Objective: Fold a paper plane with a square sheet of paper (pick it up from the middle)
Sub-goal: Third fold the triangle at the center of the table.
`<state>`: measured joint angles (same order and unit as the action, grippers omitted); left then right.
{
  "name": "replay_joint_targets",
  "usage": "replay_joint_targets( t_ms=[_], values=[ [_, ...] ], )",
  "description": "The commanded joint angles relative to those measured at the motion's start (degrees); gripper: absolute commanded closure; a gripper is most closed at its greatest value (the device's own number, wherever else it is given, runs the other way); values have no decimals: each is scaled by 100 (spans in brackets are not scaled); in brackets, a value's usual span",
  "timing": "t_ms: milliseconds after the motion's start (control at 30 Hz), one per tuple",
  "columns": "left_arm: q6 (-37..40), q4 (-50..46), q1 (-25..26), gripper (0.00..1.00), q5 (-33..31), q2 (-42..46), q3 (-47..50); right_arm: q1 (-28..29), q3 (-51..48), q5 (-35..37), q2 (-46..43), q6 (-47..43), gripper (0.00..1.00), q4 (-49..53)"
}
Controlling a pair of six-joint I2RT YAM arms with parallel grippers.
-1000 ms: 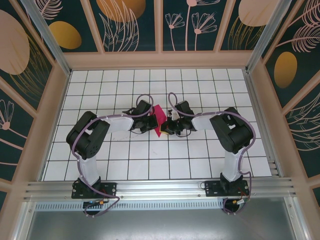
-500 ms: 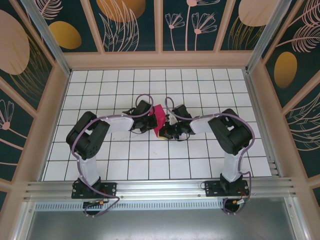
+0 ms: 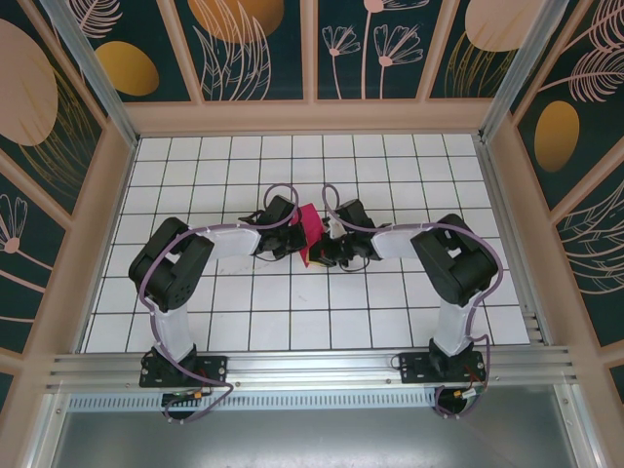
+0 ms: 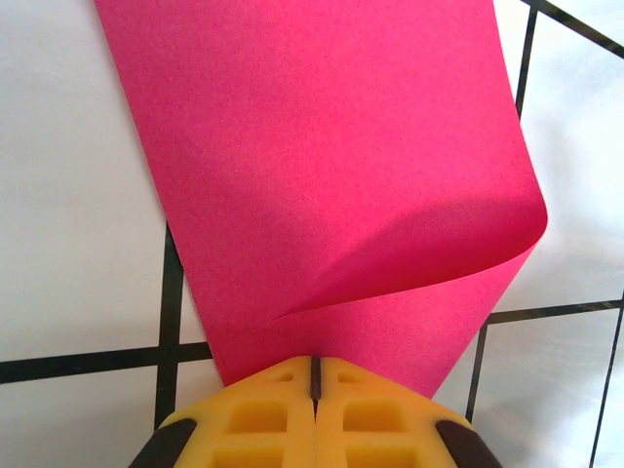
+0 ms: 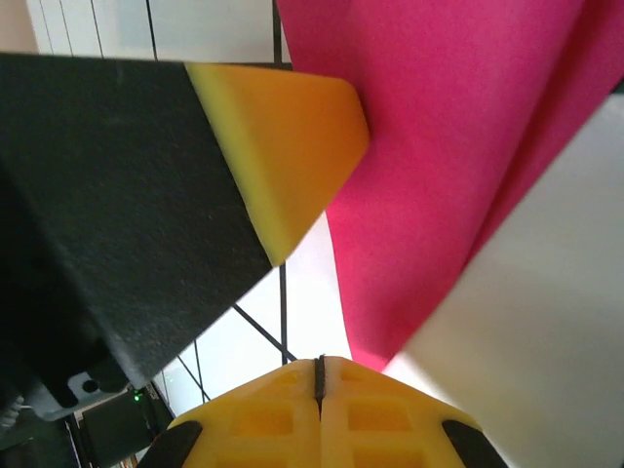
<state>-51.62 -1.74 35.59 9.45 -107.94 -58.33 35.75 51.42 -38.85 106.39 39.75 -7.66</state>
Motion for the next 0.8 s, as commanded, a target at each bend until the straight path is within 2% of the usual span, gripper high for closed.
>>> replay_joint_targets(
  t_ms=[0,233,500,600,767],
  values=[
    [-59,-436,-39,100,-398,11,94,63,129,-7,132,66,96,-88],
    [-61,-439,-41,100,-400,1,76,133,301,-17,457,-75,96,212],
    [29,-495,-37,100,-392,11,20,-403,458,237,-181,-172,96,254],
    [60,-507,-36,100,-383,2,-15,-615,632,298,-18,-256,97,403],
    [80,-537,-36,100,-365,-6,-39,-620,942,304,335,-314,99,482]
  ],
)
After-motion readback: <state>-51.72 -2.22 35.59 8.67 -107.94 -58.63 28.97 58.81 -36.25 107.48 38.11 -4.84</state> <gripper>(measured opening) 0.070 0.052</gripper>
